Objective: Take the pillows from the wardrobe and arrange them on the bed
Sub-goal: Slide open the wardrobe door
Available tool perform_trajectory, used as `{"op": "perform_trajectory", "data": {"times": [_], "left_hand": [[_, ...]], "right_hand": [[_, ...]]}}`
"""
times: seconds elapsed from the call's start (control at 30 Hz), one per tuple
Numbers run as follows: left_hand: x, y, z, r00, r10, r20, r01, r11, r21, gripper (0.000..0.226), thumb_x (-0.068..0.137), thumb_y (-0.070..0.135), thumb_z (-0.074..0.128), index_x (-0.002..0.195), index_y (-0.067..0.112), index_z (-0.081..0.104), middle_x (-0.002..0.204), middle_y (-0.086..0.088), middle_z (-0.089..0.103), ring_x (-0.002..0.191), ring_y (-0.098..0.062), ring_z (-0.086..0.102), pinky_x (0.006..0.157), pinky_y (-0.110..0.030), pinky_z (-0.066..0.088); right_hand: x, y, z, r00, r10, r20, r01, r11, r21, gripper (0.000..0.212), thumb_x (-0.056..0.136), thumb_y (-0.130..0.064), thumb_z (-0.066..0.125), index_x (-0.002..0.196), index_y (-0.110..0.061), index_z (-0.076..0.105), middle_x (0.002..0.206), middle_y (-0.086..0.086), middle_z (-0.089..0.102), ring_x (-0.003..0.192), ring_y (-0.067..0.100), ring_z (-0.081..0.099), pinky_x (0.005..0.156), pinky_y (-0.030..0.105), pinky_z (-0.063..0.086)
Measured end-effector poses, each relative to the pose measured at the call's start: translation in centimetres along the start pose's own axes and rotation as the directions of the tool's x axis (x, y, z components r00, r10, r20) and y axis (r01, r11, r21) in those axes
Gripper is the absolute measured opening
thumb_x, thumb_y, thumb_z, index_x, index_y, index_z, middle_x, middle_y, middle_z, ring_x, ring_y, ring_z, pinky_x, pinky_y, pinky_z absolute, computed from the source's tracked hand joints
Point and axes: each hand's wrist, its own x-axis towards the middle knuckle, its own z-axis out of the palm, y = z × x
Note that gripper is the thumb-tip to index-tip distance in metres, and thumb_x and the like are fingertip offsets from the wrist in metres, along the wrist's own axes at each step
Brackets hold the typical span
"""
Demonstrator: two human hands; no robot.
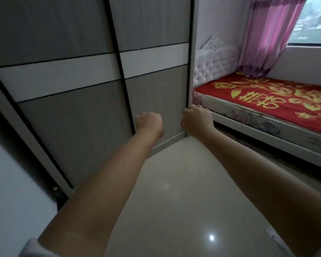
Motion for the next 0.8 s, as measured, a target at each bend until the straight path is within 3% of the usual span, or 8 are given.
{"op": "perform_trajectory", "data": {"times": [0.2,0.5,0.67,0.8], "left_hand": [[13.3,1.7,3.3,0.989,0.137,0.05,-0.137,0.991,-0.009,0.03,0.092,0.015,0.046,0.118,0.007,0.058,0.128,-0.014,0.057,0.12,-0.031,0.051,0.101,-0.04,0.04],[36.0,9.0,6.6,0.969,0.242,0.04,-0.238,0.968,-0.08,0.033,0.091,0.021,0.048,0.118,0.006,0.059,0.129,-0.015,0.058,0.119,-0.033,0.053,0.097,-0.037,0.046],[50.1,13.0,6.9,0.976,0.214,0.032,-0.212,0.975,-0.071,0.034,0.092,0.022,0.048,0.119,0.006,0.059,0.129,-0.015,0.058,0.119,-0.033,0.053,0.096,-0.037,0.046],[60.9,13.9,8.0,0.982,0.186,0.042,-0.184,0.982,-0.051,0.035,0.093,0.024,0.046,0.12,0.006,0.058,0.13,-0.015,0.056,0.12,-0.032,0.052,0.096,-0.037,0.046]], "right_hand": [[11.3,3.5,5.9,0.984,0.116,0.134,-0.112,0.993,-0.04,0.023,0.084,-0.01,0.051,0.104,-0.003,0.061,0.111,0.017,0.061,0.108,0.034,0.055,0.086,0.038,0.046],[30.5,15.1,13.3,0.985,0.147,0.089,-0.141,0.987,-0.073,0.028,0.086,-0.013,0.05,0.112,-0.006,0.06,0.115,0.015,0.061,0.107,0.034,0.056,0.084,0.038,0.048],[43.8,22.1,16.6,0.991,0.112,0.069,-0.106,0.991,-0.082,0.027,0.085,-0.011,0.049,0.11,-0.008,0.061,0.111,0.013,0.062,0.103,0.032,0.057,0.071,0.032,0.041],[53.9,27.0,19.5,0.99,0.131,0.042,-0.129,0.99,-0.056,0.027,0.087,-0.012,0.05,0.111,-0.005,0.06,0.111,0.012,0.063,0.101,0.031,0.058,0.076,0.036,0.049]]}}
